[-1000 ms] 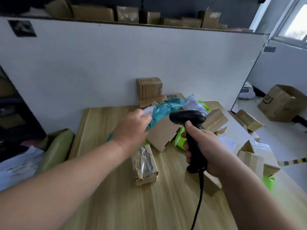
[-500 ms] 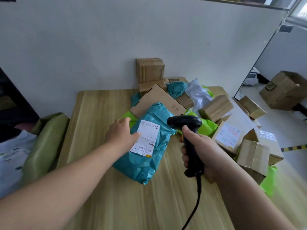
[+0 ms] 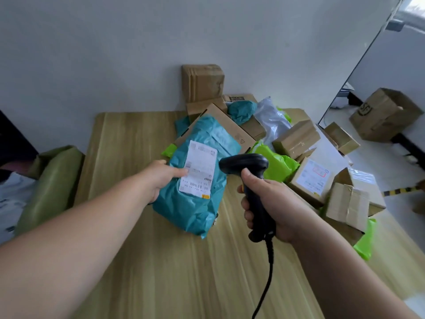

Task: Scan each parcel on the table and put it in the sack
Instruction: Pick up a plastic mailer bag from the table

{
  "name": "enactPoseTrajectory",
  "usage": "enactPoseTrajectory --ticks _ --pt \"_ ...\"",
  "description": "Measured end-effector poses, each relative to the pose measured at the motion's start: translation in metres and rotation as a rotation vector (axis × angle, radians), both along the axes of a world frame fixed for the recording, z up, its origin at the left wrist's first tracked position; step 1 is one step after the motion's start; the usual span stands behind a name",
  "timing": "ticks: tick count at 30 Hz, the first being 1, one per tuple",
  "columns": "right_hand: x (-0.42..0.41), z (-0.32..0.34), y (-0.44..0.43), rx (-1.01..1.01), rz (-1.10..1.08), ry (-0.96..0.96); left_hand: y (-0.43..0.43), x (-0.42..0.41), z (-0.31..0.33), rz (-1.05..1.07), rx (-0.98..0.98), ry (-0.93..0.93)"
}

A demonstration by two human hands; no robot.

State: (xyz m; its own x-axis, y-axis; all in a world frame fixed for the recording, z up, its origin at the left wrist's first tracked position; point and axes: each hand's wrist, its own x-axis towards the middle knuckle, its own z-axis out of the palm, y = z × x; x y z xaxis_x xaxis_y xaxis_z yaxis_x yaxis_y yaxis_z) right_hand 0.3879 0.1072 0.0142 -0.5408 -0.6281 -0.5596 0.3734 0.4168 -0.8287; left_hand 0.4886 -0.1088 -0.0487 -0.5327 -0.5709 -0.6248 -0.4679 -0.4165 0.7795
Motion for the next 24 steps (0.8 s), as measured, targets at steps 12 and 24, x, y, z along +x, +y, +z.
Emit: enactPoseTrajectory --ticks 12,24 --pt "0.084 0.05 -0.077 -0.088 0.177 0.039 -0.077 0.111 0.059 0.389 -0.265 0.249" --pt "0.185 0.08 -0.158 -0.066 0.303 0.05 -0.143 0.233 0.066 0.489 -0.363 0.272"
